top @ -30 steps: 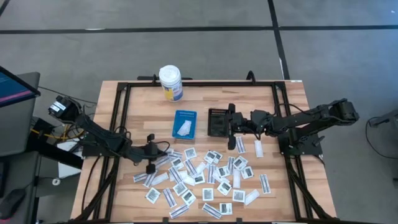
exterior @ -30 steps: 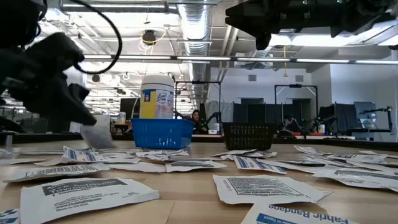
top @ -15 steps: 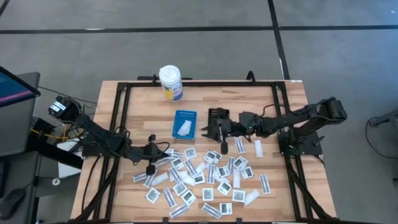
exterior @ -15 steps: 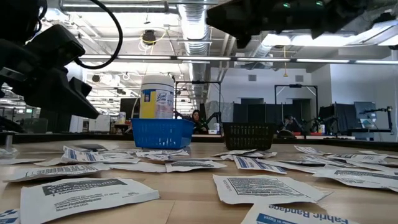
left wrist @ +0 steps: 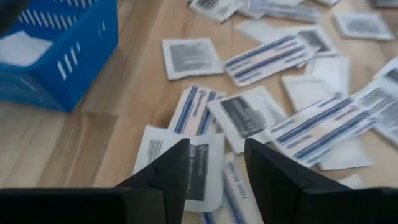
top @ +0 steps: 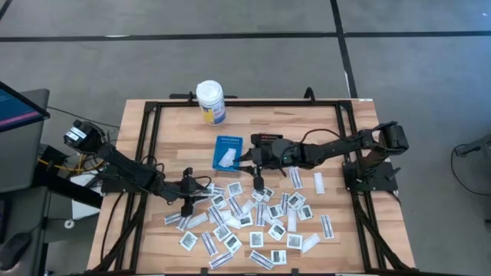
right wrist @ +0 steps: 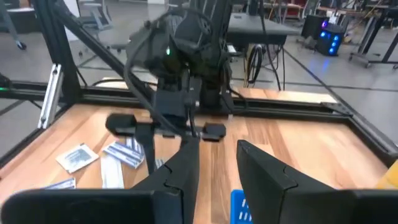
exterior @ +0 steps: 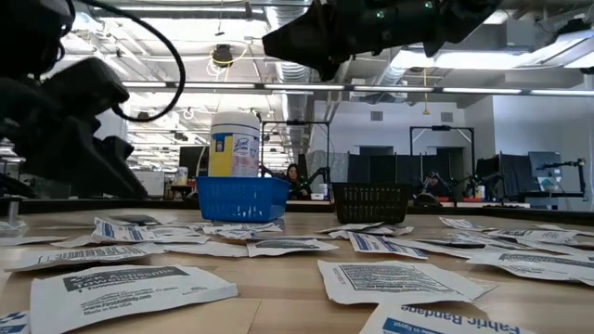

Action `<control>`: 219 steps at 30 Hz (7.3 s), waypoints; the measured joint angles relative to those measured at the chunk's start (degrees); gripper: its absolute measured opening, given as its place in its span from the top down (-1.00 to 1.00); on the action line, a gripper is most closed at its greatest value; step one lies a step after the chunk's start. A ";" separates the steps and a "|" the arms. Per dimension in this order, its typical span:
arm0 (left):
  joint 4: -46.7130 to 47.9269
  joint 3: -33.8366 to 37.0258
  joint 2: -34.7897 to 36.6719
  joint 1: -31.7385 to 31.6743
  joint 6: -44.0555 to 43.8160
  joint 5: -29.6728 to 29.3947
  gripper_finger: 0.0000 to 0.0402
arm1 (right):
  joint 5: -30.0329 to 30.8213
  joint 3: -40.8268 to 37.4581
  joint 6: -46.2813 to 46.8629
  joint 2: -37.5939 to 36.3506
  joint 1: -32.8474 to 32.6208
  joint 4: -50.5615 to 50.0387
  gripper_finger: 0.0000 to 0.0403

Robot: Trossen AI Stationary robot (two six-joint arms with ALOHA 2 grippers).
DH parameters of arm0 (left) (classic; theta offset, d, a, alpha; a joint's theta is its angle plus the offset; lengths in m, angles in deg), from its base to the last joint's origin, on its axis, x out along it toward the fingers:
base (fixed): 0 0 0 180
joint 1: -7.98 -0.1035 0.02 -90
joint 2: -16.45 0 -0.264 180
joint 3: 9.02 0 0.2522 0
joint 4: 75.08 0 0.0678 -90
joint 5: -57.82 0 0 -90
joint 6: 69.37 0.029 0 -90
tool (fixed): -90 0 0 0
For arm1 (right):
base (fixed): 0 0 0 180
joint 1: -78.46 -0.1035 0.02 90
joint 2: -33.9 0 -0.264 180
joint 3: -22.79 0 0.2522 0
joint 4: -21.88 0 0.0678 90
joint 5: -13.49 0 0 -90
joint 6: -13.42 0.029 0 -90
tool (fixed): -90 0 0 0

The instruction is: Pick & Place First Aid Supplies

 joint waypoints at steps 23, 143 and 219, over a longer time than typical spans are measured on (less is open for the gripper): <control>-9.14 0.00 -11.40 0.04 -0.96 -0.96 0.96 | 0.09 0.16 0.33 0.11 0.53 -0.80 0.49; -8.52 -9.73 -2.05 1.14 6.78 -0.67 0.97 | 31.65 13.23 -3.74 11.46 7.51 -59.66 0.81; -14.62 -13.35 -2.05 -20.87 19.58 29.10 0.97 | 15.79 4.37 21.47 4.54 -20.42 -40.92 0.33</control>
